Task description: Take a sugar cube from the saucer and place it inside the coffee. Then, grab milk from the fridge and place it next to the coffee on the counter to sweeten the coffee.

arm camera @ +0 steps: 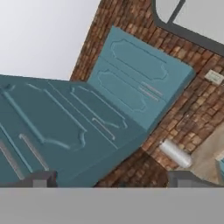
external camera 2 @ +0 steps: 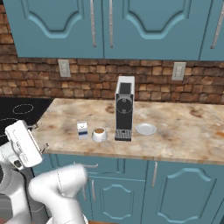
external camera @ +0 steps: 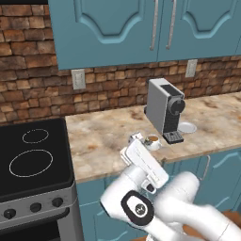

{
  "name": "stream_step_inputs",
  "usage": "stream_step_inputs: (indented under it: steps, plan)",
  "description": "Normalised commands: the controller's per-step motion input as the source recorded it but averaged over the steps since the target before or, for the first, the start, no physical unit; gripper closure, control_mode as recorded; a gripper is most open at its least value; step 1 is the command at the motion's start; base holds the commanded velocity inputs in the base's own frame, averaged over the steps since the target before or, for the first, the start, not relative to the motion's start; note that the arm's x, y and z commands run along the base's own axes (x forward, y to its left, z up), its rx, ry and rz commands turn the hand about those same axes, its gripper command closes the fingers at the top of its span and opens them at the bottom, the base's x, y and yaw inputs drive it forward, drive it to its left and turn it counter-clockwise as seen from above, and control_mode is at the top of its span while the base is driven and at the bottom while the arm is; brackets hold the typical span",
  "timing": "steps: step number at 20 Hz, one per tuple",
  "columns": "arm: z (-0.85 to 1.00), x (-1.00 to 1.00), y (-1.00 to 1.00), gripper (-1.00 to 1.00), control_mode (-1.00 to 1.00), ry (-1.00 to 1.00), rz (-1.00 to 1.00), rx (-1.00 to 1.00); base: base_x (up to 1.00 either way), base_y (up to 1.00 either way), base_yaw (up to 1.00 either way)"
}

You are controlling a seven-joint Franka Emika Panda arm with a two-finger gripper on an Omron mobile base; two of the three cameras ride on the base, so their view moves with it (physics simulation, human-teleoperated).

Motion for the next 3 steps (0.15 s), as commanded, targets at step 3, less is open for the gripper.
stream_step_inputs:
  steps: [3]
  plan:
    - [0.05, -0.26, -0.07, -1.00, -1.00, -0.19, -0.11, 0.00, 0.00, 0.00, 0.00]
